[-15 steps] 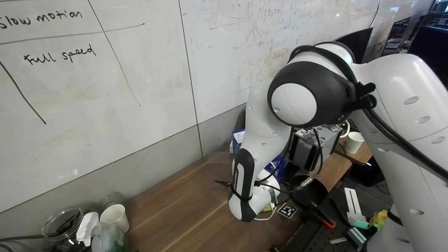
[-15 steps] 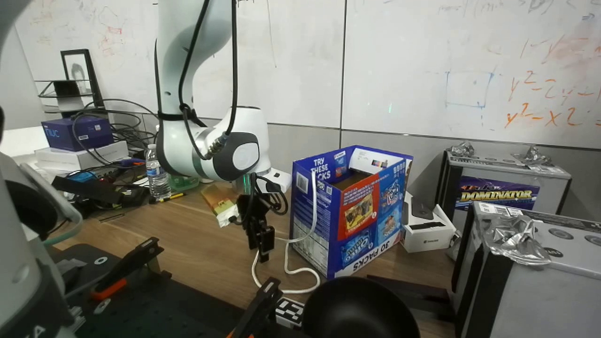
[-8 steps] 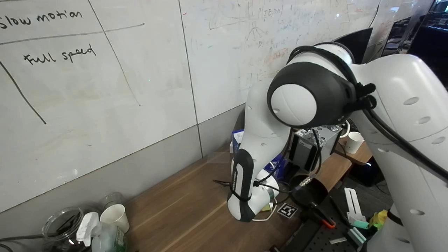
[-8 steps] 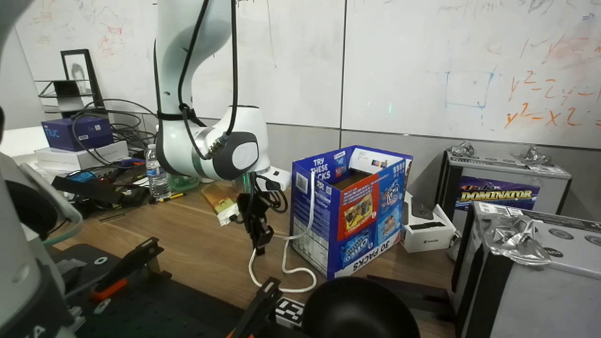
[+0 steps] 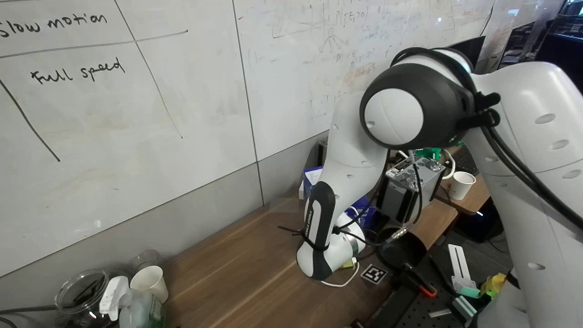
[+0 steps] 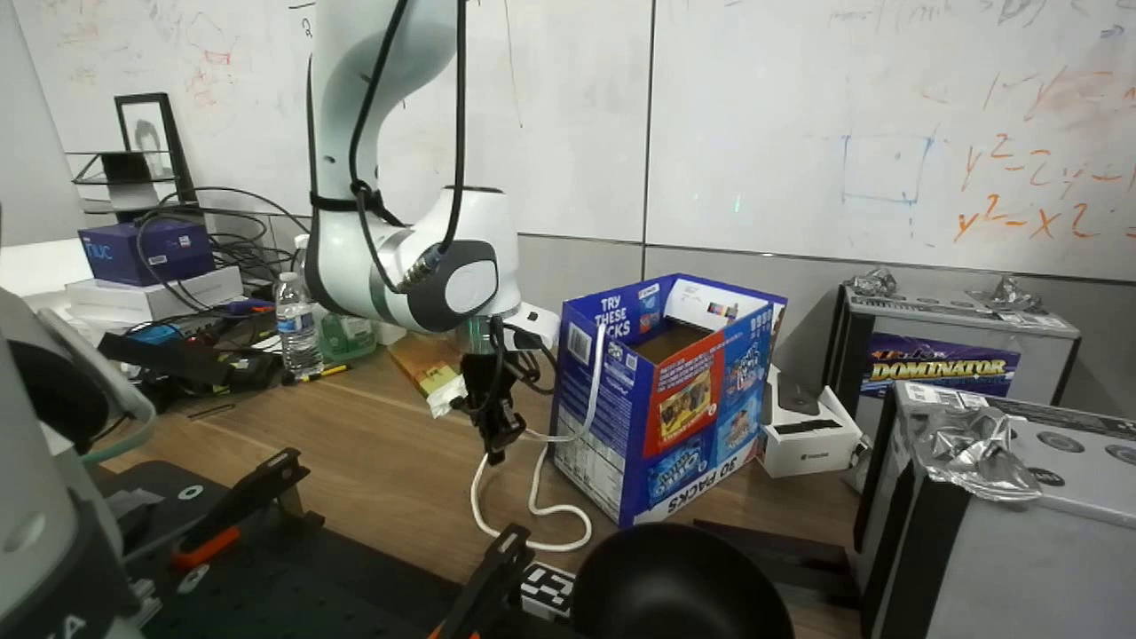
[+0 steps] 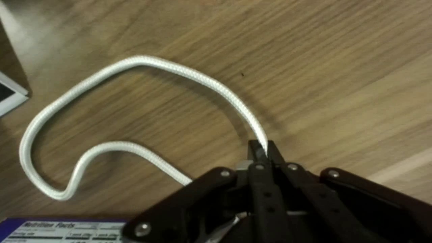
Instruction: Place the white ropes inside the blue box
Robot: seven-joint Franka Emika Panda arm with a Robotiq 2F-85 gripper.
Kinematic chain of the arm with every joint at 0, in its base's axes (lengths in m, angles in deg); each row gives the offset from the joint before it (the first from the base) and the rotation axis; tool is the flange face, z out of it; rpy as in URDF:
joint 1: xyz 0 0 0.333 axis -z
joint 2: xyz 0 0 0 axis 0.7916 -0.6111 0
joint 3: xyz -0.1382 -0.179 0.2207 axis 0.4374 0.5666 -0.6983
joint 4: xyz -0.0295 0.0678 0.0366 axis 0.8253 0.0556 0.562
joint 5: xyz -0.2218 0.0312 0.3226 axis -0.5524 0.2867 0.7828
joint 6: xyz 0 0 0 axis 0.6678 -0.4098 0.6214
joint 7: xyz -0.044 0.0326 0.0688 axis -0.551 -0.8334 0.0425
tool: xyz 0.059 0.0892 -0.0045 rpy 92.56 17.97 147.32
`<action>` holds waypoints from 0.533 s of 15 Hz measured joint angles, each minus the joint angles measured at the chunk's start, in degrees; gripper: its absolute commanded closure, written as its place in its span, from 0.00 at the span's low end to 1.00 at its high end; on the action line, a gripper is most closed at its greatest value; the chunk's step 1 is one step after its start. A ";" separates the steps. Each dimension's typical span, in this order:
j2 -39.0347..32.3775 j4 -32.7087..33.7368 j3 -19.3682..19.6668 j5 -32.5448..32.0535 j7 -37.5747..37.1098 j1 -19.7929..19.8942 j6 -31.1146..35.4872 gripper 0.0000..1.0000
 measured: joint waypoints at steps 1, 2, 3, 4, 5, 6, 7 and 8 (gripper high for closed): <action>1.59 -0.72 -1.53 -0.01 1.55 2.04 0.46 0.98; 3.61 -1.65 -3.37 -0.02 3.15 4.34 0.94 0.98; 5.87 -2.72 -5.53 -0.06 4.62 6.88 1.32 0.98; 8.45 -3.90 -8.05 -0.17 6.03 9.74 1.51 0.98; 11.24 -5.08 -10.96 -0.33 7.31 12.91 1.55 0.98; 14.14 -6.21 -14.29 -0.44 8.45 16.36 1.50 0.99; 17.06 -7.19 -17.91 -0.46 9.40 19.93 1.24 0.99; 19.99 -7.91 -21.75 -0.46 10.10 23.52 0.68 0.99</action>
